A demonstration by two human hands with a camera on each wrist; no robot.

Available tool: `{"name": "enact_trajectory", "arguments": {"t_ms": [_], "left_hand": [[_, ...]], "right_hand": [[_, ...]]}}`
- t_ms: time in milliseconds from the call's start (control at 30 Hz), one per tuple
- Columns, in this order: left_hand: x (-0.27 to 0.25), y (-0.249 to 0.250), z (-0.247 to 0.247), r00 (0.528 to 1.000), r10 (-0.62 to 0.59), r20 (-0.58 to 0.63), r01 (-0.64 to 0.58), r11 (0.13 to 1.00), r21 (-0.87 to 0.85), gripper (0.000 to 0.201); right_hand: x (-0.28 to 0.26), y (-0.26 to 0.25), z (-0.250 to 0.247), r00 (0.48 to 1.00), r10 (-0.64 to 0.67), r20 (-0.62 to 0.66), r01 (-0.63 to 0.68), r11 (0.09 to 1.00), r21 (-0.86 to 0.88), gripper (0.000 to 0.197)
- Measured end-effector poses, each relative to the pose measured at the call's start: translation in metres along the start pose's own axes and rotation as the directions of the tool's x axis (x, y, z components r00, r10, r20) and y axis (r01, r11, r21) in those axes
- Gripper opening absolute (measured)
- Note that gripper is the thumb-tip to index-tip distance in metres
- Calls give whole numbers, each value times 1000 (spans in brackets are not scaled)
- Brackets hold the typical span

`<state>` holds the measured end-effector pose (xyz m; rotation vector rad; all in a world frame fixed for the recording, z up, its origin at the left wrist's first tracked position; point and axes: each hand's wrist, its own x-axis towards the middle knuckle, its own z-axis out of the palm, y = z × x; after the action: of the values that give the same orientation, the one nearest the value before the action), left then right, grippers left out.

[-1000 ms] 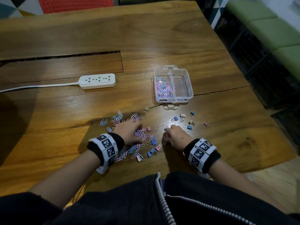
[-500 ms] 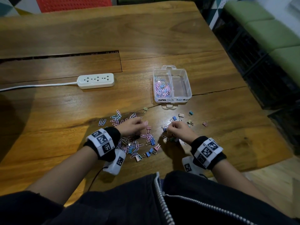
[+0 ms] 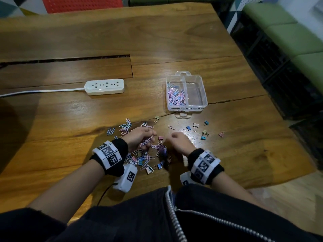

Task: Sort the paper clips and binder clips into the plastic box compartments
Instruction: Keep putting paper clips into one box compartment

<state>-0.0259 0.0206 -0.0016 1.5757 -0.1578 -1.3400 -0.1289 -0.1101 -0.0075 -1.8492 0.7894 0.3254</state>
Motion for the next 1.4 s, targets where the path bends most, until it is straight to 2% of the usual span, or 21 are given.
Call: {"name": "enact_trajectory", "arguments": {"t_ms": [67, 100, 133, 200, 233, 300, 367, 467, 600, 667, 700, 767, 800, 867, 933, 1000, 1033, 1067, 1133, 1233, 1400], "left_hand": [[-1, -1, -1, 999, 14, -29, -12, 998, 62, 24], [-2, -2, -2, 998, 36, -46, -27, 983, 180, 26], [-3, -3, -1, 995, 77, -66, -48, 930, 365, 27], [-5, -6, -1, 983, 175, -50, -86, 689, 720, 29], [-8, -7, -1, 983, 182, -24, -82, 552, 830, 32], [-12, -9, 3, 990, 143, 13, -54, 283, 957, 49], [-11, -11, 6, 990, 135, 25, -39, 102, 994, 60], [-6, -13, 9, 975, 213, 64, -72, 26, 997, 48], [1, -11, 18, 970, 220, 107, -100, -44, 994, 34], [5, -10, 22, 974, 192, 124, -107, -96, 990, 34], [6, -10, 22, 978, 168, 124, -107, -107, 989, 35], [7, -6, 20, 987, 112, 118, -110, -73, 991, 39], [8, -3, 18, 989, 87, 118, -118, -9, 993, 40], [8, 8, 14, 990, 57, 128, -138, 227, 964, 39], [11, 23, 10, 992, 49, 113, -122, 520, 845, 33], [15, 41, 6, 995, 20, 94, -71, 812, 579, 20], [17, 52, 5, 995, 8, 97, -48, 907, 418, 16], [20, 62, 5, 995, 4, 95, -30, 960, 278, 14], [26, 81, 6, 998, 8, 59, -14, 994, 108, 12], [39, 103, 14, 999, 27, -32, -27, 999, -21, 9], [60, 124, 32, 979, 27, -200, -57, 988, -144, 15]], "right_hand": [[0, 2, 13, 994, -79, -71, 58, 962, -268, 19], [0, 3, 18, 990, -111, -91, 70, 927, -369, 26], [0, 4, 22, 986, -133, -98, 76, 893, -444, 35], [0, 4, 25, 980, -167, -112, 87, 854, -513, 38], [0, 4, 24, 979, -175, -108, 92, 844, -529, 33], [1, 5, 21, 984, -163, -75, 92, 818, -567, 24], [0, 9, 17, 991, -128, -27, 88, 809, -581, 19], [-2, 14, 9, 990, -131, 50, 134, 780, -611, 19], [-2, 20, -1, 983, -143, 113, 182, 731, -658, 21], [-2, 19, -5, 982, -144, 122, 189, 775, -603, 6], [-3, 18, -9, 981, -142, 129, 189, 818, -543, 9], [-2, 13, -20, 980, -136, 142, 180, 912, -370, 25], [-1, 9, -27, 981, -142, 132, 173, 950, -261, 27], [7, -1, -45, 985, -154, 81, 158, 986, -45, 25], [19, -14, -64, 989, -146, 10, 142, 977, 160, 24], [32, -29, -80, 988, -140, -60, 151, 949, 278, 25], [39, -36, -86, 985, -144, -93, 166, 940, 297, 26], [45, -43, -91, 980, -155, -129, 186, 939, 288, 27], [62, -53, -94, 963, -173, -209, 218, 951, 219, 28], [87, -62, -90, 937, -134, -324, 183, 975, 126, 24], [111, -65, -82, 979, -44, -197, 99, 954, 283, 26]]}}
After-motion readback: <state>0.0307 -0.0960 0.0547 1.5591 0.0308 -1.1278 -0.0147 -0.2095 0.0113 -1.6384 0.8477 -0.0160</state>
